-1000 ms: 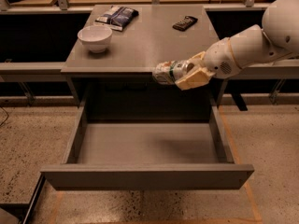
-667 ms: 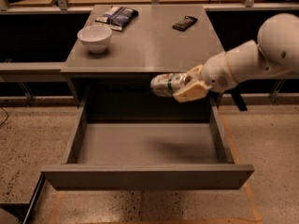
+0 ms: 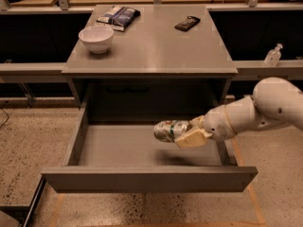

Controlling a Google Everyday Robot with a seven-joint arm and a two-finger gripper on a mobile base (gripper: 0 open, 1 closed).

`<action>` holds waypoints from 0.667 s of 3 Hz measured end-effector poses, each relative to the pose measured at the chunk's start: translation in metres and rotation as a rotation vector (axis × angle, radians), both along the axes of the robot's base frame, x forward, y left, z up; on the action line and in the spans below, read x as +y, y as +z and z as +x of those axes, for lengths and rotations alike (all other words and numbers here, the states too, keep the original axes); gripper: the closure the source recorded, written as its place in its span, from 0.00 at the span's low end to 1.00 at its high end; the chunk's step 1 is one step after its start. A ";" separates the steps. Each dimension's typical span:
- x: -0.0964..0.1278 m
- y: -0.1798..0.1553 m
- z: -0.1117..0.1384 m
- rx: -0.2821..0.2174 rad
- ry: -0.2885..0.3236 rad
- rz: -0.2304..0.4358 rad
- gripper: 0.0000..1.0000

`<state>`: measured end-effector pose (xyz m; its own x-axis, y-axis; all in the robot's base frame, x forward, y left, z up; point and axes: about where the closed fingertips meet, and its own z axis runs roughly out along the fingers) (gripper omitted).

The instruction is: Place 7up can into top drawer

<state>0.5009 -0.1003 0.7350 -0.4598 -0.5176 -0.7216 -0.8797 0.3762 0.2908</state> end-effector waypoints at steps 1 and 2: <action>-0.003 -0.040 -0.025 0.098 -0.028 0.013 1.00; -0.006 -0.063 -0.040 0.151 -0.055 0.023 0.83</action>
Offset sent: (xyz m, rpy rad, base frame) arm -0.0570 -0.0133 -0.0904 0.0339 0.2120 -0.0970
